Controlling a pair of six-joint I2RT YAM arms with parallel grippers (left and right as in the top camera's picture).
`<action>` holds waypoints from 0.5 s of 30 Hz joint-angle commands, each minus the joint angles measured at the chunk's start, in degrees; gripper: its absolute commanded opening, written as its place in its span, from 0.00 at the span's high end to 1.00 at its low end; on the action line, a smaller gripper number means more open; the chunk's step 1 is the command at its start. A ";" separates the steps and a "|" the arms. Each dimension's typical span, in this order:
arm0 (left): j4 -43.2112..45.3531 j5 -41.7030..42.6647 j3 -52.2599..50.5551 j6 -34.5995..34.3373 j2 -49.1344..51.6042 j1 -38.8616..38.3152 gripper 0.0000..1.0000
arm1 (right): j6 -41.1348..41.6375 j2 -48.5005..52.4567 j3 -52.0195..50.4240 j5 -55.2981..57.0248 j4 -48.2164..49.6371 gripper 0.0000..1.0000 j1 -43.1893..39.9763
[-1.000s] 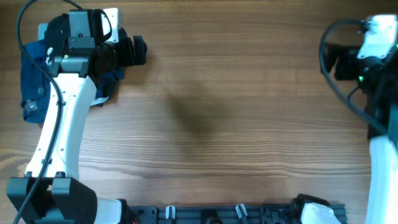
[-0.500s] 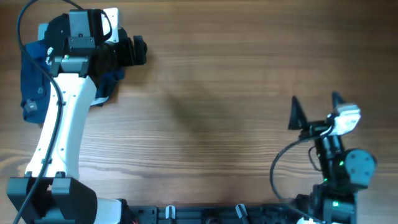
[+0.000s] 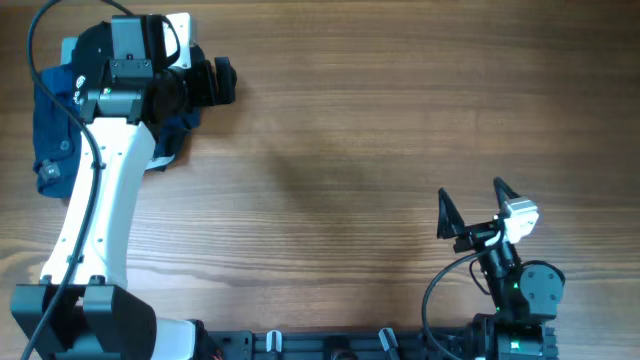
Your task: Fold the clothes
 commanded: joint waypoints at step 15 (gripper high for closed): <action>0.15 0.50 -0.20 -0.76 0.07 -0.09 0.00 | -0.04 -3.34 -0.15 -0.94 0.04 0.00 0.39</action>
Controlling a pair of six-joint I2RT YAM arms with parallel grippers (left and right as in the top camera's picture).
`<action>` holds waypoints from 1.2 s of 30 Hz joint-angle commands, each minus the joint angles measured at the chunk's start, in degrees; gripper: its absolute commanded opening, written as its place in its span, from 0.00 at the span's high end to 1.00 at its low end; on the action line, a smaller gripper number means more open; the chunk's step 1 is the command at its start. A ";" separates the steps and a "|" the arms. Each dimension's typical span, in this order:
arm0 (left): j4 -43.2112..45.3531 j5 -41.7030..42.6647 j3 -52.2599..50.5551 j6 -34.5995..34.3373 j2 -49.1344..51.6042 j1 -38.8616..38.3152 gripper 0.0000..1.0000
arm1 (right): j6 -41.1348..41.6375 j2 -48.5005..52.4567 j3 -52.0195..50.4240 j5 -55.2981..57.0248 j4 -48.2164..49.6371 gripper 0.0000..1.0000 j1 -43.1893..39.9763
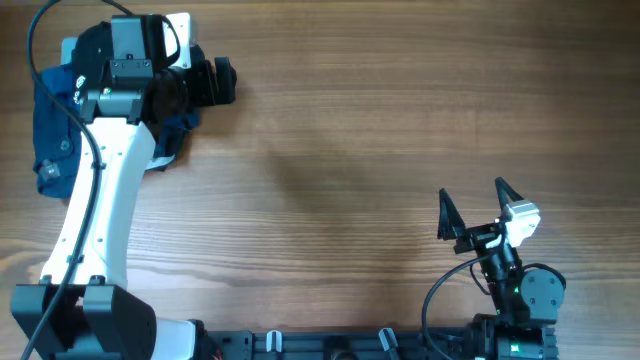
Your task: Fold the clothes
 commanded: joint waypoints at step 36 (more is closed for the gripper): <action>36.70 4.63 -61.07 -0.79 -58.42 0.61 0.00 | -0.04 -0.52 -0.15 -0.92 0.26 0.00 0.35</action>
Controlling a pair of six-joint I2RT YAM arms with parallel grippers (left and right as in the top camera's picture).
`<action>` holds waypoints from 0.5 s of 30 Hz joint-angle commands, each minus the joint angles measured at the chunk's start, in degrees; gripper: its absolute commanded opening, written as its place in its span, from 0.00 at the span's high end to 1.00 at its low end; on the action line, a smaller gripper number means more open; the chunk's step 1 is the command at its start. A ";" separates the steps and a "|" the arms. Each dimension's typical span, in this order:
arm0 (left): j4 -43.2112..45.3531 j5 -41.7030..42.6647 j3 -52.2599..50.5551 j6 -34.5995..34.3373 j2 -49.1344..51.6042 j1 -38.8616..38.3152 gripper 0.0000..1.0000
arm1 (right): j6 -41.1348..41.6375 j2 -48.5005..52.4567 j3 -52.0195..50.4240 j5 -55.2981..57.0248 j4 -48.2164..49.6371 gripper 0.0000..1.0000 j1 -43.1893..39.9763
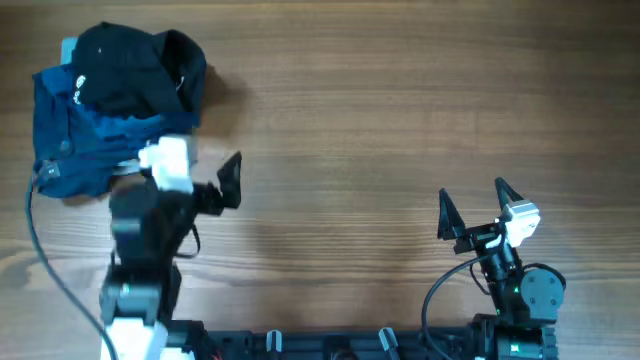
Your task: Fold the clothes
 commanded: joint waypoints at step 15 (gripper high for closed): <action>4.00 0.72 -25.20 -0.11 -35.91 0.33 0.00 | -0.04 -0.52 -0.11 -0.94 0.26 0.00 0.35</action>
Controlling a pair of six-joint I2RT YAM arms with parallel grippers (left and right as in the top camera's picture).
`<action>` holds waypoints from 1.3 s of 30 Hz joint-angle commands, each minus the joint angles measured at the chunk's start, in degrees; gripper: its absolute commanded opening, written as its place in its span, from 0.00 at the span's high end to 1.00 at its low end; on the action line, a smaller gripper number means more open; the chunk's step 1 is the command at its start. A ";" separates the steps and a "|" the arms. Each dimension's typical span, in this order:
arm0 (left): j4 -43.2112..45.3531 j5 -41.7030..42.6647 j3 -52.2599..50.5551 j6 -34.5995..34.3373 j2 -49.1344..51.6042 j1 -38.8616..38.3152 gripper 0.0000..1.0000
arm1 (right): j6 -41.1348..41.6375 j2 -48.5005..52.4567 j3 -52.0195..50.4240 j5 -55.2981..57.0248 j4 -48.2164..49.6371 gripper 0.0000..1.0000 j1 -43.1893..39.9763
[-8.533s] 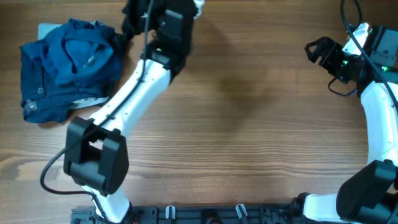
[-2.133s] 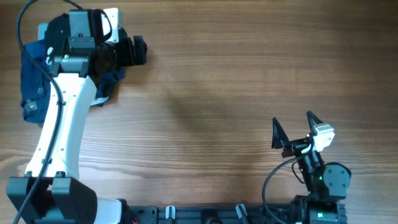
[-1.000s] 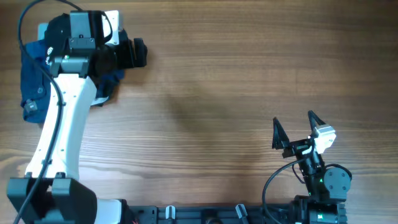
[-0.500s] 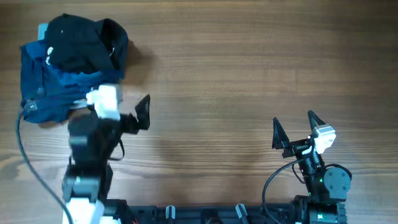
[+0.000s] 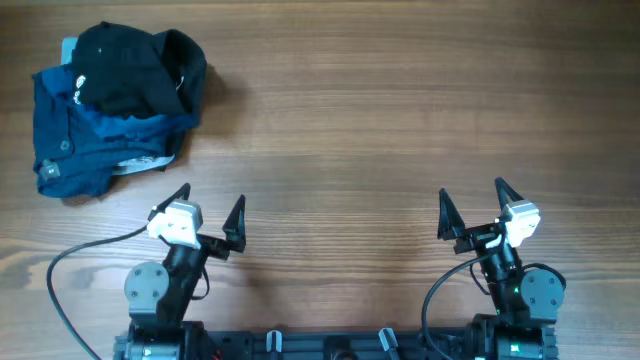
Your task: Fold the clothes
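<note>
A heap of clothes lies at the table's far left corner in the overhead view: a black garment (image 5: 135, 68) on top of a blue one (image 5: 85, 145), with a bit of white showing beneath. My left gripper (image 5: 208, 204) stands open near the front edge, well below the heap and touching nothing. Open as well, my right gripper (image 5: 470, 202) is at the front right with nothing between its fingers.
The wooden table (image 5: 400, 110) stretches right of the heap. Both arm bases and a black rail (image 5: 330, 345) sit along the front edge, with a cable (image 5: 80, 258) looping at the front left.
My left arm has drawn back further to its base at the front edge, its gripper still open. The clothes heap and the right arm have not moved.
My left arm was stretched over the clothes heap at the far left, covering much of it, and stayed there. Then it was off the heap, partway back, leaving the black garment on top of the blue one. Now it rests at the front edge.
</note>
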 commanded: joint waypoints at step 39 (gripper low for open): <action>0.33 -0.85 -4.13 -0.13 -7.41 0.85 0.00 | -0.04 -0.39 -0.11 -0.94 0.24 0.00 0.35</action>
